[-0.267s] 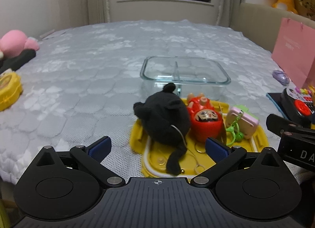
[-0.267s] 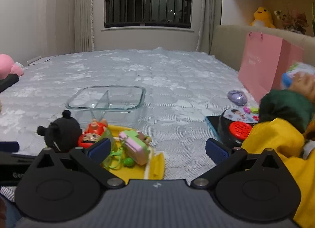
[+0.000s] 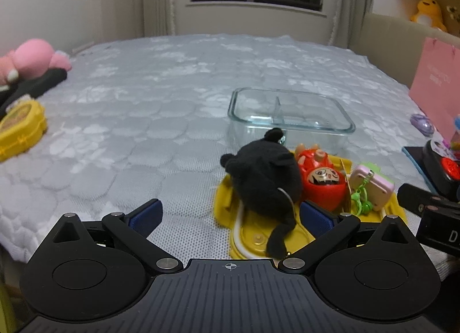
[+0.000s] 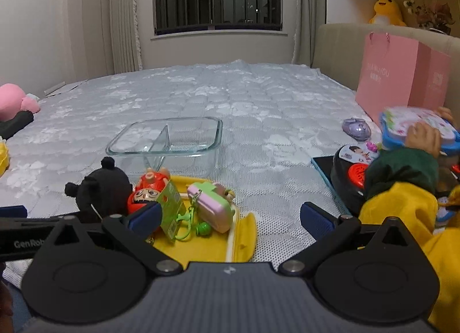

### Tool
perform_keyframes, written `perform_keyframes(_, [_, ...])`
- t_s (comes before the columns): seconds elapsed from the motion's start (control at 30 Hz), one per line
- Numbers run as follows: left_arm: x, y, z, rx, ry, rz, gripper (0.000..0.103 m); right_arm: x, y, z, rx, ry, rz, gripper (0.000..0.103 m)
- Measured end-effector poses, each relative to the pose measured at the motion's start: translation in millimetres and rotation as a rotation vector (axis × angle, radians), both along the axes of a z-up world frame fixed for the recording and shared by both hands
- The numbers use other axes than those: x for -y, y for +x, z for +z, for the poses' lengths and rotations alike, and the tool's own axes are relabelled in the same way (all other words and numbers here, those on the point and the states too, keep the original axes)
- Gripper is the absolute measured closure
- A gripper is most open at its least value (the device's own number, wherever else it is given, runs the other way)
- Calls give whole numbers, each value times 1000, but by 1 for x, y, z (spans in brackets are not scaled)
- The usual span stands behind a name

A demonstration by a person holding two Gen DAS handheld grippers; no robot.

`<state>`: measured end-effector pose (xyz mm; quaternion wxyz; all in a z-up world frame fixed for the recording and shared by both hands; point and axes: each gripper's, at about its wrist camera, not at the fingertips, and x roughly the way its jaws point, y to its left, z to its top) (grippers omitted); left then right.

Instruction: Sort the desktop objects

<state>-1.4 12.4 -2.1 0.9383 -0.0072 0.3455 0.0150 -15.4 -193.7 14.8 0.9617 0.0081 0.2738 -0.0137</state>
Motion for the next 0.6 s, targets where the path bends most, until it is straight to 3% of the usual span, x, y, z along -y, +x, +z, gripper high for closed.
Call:
perform_keyframes(0.3, [-10,4,-4,-21,-35,18,0,-11,-3,-6,-69,25,16,0])
perform_keyframes(0.37, [-10,4,-5,-24,-33,19,0,-9,11,-8,-105,41,23,0])
perform_keyframes(0.6, [-8,7,-8,-44,-31,18,0,-13,12,-10,-105,47,22,0])
